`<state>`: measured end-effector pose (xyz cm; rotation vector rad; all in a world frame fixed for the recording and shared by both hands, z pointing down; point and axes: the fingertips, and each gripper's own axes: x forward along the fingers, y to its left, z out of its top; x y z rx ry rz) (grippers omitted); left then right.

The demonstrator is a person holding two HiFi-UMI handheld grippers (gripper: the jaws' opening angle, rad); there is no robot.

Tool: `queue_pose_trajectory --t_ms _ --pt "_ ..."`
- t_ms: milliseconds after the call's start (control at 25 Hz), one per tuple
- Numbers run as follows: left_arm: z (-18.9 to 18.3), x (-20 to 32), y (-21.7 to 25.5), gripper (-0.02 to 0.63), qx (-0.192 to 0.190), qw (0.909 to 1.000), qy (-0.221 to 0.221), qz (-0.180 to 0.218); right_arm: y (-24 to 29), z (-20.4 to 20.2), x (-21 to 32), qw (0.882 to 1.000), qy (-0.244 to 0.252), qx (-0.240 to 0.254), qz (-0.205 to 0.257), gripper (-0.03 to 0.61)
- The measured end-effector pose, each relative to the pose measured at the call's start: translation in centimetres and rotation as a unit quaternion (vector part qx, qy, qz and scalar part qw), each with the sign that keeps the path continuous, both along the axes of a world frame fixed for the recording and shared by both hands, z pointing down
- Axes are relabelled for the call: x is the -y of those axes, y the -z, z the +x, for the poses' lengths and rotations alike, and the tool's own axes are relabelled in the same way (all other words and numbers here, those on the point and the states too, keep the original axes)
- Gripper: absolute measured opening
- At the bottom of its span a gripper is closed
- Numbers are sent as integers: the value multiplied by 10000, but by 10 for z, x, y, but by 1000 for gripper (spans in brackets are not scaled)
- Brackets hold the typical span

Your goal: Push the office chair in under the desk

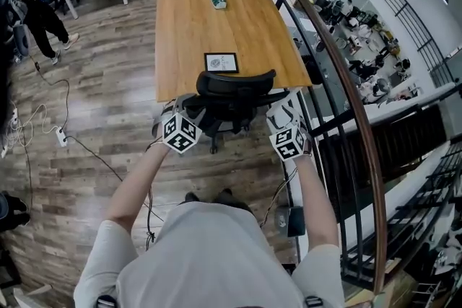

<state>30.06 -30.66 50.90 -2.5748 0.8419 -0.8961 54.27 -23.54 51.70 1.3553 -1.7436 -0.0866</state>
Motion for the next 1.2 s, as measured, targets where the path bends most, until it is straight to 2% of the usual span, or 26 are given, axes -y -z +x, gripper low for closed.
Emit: queue_pose_trajectory --t_ms 160,280,480,560,800,920,1040,1200 --pt "10 -14 20 172 -554 9982 141 -159 13 -8 -10 9991 8 363 236 253" --pt "20 -24 33 155 -917 9952 254 -221 27 -9 -15 9952 -38 836 499 225" --pt "35 -45 50 124 -1242 9911 327 -336 51 -14 -21 9826 -57 1633 888 188" --pt "42 -52 61 105 -1357 9898 320 -302 65 -16 -24 9786 -12 1795 1007 151" --pt "49 -69 83 56 -1704 9840 489 -198 93 -18 -39 9664 193 2214 1294 95" --pt "44 -74 92 28 -1933 9784 701 -214 103 -18 -46 9613 276 2348 1414 67" --pt "39 -79 99 2 -2166 9723 836 -267 109 -18 -51 9551 366 2508 1535 11" --pt "33 -84 98 -5 -2237 9696 954 -281 112 -14 -53 9505 364 2648 1586 3"
